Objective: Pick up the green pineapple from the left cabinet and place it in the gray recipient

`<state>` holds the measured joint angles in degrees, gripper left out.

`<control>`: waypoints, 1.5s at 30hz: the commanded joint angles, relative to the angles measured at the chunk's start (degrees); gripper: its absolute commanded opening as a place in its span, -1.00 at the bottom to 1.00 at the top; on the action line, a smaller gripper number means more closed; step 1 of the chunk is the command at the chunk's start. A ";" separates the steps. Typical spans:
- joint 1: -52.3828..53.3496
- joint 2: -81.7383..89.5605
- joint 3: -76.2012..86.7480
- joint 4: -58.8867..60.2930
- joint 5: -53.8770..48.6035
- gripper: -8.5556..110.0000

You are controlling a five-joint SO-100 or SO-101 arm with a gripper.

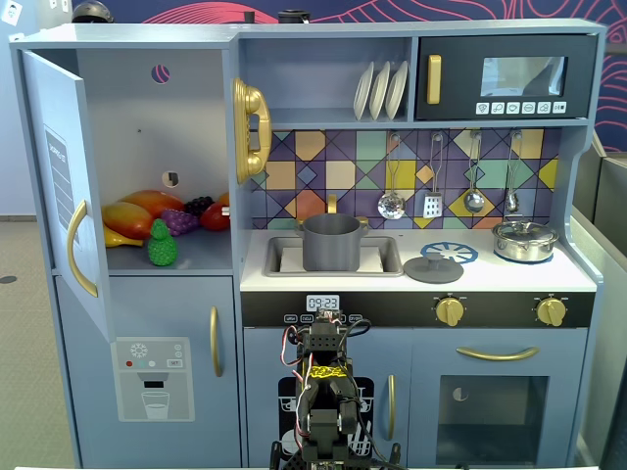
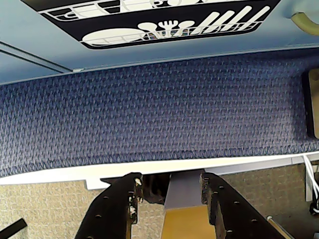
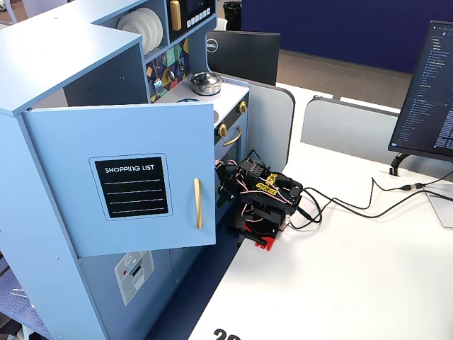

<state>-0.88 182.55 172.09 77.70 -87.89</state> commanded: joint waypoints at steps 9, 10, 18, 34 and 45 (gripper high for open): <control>-2.02 -0.44 -0.09 9.93 -0.62 -0.86; -2.29 -0.44 -0.09 9.93 -0.88 -0.86; -37.09 -0.79 -0.09 -25.84 -3.87 -0.77; -48.43 -43.51 -40.08 -84.20 -10.20 -0.40; -45.97 -55.28 -48.08 -90.53 -2.72 -0.18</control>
<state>-47.81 129.55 129.64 -9.76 -93.43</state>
